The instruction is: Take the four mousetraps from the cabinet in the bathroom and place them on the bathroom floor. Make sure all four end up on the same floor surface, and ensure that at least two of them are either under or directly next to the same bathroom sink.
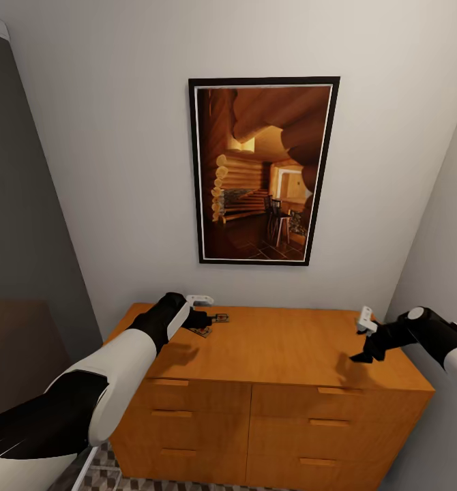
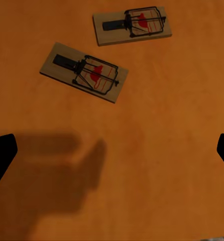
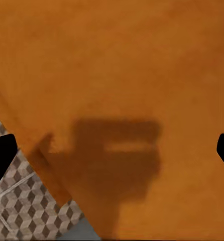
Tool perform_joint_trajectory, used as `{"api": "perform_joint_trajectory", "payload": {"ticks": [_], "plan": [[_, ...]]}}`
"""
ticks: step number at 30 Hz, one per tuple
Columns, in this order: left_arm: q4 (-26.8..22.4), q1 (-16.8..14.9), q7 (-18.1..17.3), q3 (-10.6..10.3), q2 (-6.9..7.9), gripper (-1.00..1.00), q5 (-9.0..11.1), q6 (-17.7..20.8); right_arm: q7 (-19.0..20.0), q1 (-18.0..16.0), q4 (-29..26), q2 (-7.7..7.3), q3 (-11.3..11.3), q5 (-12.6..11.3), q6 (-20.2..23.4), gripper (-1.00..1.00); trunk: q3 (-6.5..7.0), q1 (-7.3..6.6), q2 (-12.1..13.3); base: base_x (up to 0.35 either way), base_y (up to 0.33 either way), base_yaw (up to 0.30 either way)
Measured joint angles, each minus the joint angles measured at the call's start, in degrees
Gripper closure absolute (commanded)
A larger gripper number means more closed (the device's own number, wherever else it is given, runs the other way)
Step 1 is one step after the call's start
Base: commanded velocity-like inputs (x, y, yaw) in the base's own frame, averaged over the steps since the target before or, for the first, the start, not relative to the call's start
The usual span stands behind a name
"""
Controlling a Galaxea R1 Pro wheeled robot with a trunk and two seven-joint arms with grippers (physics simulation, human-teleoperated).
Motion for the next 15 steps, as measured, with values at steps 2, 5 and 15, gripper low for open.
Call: {"api": "perform_joint_trajectory", "payload": {"ticks": [2,5,15], "plan": [[0.02,0.0,0.0,0.0,0.0,-1.0,0.03,-0.01,1.49,0.0,0.0,-0.25,-0.38,-0.09,-0.1,-1.0,0.0,0.0,0.0,0.0,0.0,0.0],[0.03,0.0,0.0,0.0,0.0,-1.0,0.05,-0.02,3.16,0.0,-0.02,-0.49,-1.43,-0.28,-0.18,-1.0,0.0,0.0,0.0,0.009,0.0,0.0],[0.04,0.0,0.0,0.02,0.0,-1.0,0.08,-0.04,6.94,0.01,-0.16,-0.67,-7.03,-0.09,0.01,-1.0,0.0,-0.02,0.0,0.154,-0.072,0.0]]}}
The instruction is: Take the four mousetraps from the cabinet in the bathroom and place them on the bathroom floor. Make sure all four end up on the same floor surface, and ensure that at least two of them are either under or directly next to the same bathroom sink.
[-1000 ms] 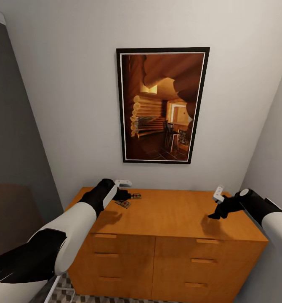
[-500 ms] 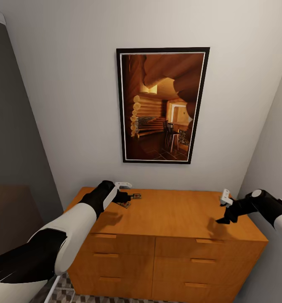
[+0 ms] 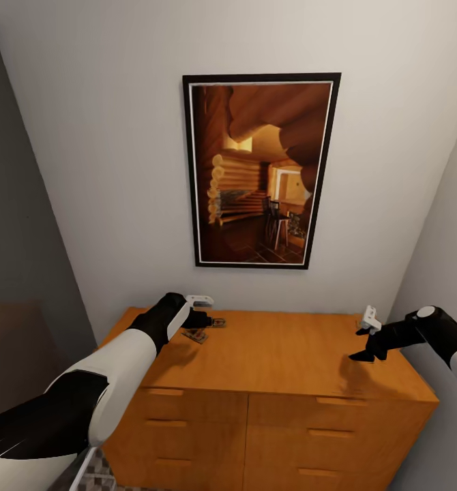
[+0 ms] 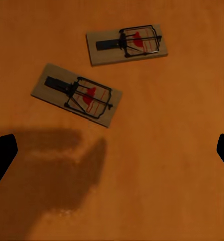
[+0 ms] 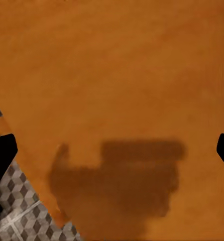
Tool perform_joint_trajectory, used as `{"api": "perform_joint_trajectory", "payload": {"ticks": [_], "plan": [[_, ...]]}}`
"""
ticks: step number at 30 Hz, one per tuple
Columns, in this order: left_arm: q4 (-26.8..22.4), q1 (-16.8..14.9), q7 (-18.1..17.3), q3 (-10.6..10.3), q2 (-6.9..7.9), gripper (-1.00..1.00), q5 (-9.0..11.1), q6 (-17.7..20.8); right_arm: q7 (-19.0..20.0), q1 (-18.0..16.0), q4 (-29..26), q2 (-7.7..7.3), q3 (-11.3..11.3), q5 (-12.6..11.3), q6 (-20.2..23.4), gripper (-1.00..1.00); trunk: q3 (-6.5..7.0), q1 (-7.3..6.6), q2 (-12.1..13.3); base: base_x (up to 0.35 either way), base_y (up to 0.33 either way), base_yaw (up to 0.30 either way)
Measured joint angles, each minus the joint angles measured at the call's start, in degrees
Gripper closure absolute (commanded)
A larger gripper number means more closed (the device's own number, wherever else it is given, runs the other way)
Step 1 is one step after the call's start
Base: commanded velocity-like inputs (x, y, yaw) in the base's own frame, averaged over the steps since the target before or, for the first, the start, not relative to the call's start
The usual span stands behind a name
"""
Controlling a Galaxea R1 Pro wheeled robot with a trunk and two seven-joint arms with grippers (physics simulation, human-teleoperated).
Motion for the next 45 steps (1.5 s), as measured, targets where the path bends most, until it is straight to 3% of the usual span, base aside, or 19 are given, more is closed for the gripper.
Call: {"api": "perform_joint_trajectory", "payload": {"ticks": [10,37,45], "plan": [[0.02,0.0,0.0,-0.02,0.0,-1.0,0.01,0.0,0.38,0.01,-0.09,0.13,-0.99,0.19,0.17,-1.0,0.0,0.02,0.0,0.171,-0.105,0.0],[0.03,0.06,0.02,-0.02,0.0,-1.0,0.0,0.0,-0.45,0.01,-0.62,0.22,-1.18,0.0,0.29,-1.0,0.0,0.02,0.0,0.008,-0.004,0.0],[0.03,0.08,0.07,-0.02,0.0,-1.0,0.0,0.0,-0.53,0.01,-0.69,0.23,-2.38,-1.25,0.29,-1.0,0.0,0.02,0.0,0.0,0.0,0.0]]}}
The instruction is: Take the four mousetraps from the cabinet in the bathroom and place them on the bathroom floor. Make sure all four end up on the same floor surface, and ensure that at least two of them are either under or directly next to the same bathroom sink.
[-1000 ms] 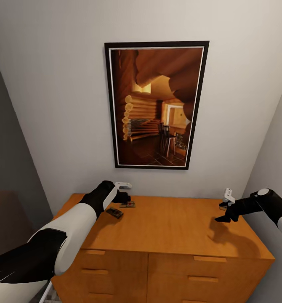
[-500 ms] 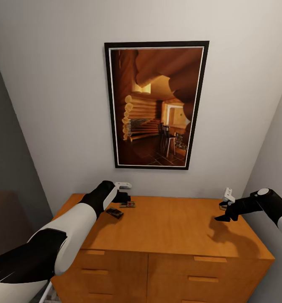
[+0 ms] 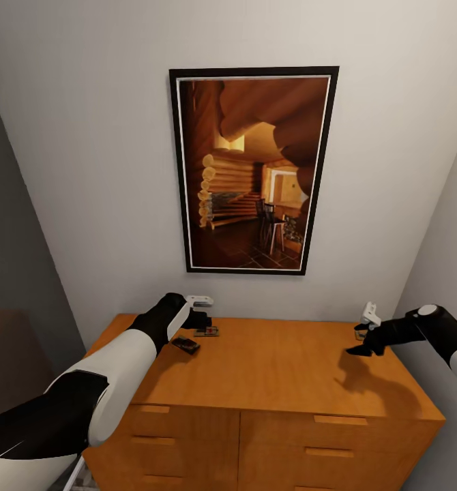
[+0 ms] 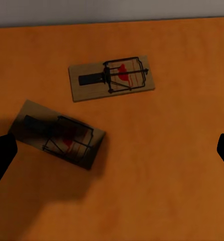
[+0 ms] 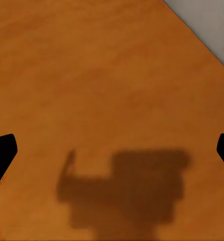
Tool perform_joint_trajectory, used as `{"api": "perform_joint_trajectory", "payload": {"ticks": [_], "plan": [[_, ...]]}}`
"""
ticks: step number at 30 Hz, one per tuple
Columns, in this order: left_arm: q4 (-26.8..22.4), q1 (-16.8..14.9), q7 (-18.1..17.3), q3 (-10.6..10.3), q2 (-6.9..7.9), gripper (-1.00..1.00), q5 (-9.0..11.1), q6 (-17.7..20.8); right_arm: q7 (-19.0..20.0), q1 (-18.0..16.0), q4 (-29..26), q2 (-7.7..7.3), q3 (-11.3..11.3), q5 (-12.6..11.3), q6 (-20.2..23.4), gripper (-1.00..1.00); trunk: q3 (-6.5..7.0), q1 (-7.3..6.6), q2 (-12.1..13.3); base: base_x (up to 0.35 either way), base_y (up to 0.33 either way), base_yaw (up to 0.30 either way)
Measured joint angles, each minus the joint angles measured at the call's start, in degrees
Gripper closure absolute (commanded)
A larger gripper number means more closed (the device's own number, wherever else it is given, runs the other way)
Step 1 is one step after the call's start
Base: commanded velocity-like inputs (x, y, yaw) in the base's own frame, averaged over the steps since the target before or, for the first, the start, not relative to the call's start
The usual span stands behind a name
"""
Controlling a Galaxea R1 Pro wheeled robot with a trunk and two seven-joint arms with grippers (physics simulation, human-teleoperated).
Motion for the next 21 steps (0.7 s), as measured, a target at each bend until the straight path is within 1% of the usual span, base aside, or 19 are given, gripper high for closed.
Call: {"api": "perform_joint_trajectory", "payload": {"ticks": [6,14,21], "plan": [[0.0,0.0,0.13,0.0,0.0,-1.0,0.0,0.0,-0.22,0.0,-0.01,-0.02,-1.98,-0.78,-0.04,-1.0,0.0,0.0,0.0,0.0,0.0,0.0],[0.04,0.0,0.16,0.0,0.0,-1.0,0.0,0.0,0.12,0.0,-0.09,-0.08,-2.61,-0.98,-0.14,-1.0,0.0,0.0,0.0,0.0,0.0,0.0],[0.08,0.0,0.17,0.0,0.0,-1.0,0.0,0.0,0.31,0.0,-1.4,-0.19,-3.56,-1.09,-0.09,-1.0,0.0,0.0,0.0,0.0,0.0,0.0]]}}
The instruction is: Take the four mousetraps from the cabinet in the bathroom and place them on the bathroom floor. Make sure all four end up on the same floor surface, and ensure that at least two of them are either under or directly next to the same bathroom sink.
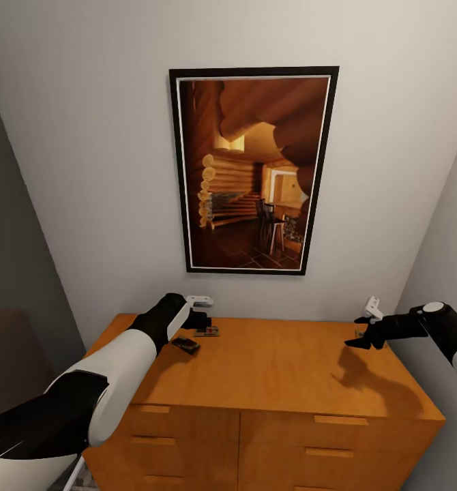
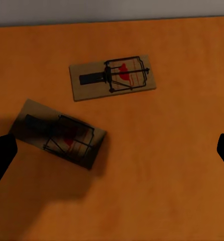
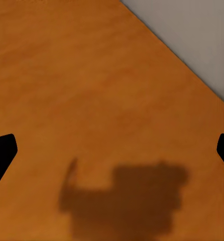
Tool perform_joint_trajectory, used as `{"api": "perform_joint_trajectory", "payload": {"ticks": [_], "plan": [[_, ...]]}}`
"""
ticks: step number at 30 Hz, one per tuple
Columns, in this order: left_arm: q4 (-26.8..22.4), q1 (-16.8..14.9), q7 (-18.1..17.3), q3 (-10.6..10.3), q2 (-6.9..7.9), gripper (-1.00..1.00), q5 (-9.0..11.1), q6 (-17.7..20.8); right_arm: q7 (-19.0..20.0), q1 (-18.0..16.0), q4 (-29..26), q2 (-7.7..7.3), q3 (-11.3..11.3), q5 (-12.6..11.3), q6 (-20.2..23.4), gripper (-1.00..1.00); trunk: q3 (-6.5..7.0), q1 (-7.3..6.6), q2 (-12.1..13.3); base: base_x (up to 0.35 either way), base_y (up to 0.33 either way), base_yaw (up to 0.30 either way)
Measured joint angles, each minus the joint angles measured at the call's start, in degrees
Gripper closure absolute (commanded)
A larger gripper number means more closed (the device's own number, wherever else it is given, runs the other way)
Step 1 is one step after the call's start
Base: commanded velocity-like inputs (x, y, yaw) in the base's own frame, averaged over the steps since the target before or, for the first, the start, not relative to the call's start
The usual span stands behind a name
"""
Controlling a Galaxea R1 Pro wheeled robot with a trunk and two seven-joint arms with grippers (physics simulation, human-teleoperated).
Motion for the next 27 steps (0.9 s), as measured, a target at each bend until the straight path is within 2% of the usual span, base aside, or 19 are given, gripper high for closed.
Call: {"api": "perform_joint_trajectory", "payload": {"ticks": [15,20,27], "plan": [[0.01,0.0,0.0,0.0,0.0,-1.0,0.0,0.0,-0.36,0.0,-0.41,-0.02,-0.19,0.31,0.42,-1.0,0.0,0.0,0.0,0.0,0.0,0.0],[0.01,0.0,0.0,0.01,0.0,-1.0,0.0,0.0,-0.43,-0.01,-0.41,-0.02,-0.26,0.4,2.41,-1.0,0.0,-0.01,0.0,0.043,-0.039,0.0],[0.02,0.05,0.0,0.04,0.0,-1.0,-0.01,0.0,-0.45,-0.02,-0.54,-0.08,-0.29,0.59,6.81,-1.0,0.0,-0.02,0.0,0.177,-0.17,0.0]]}}
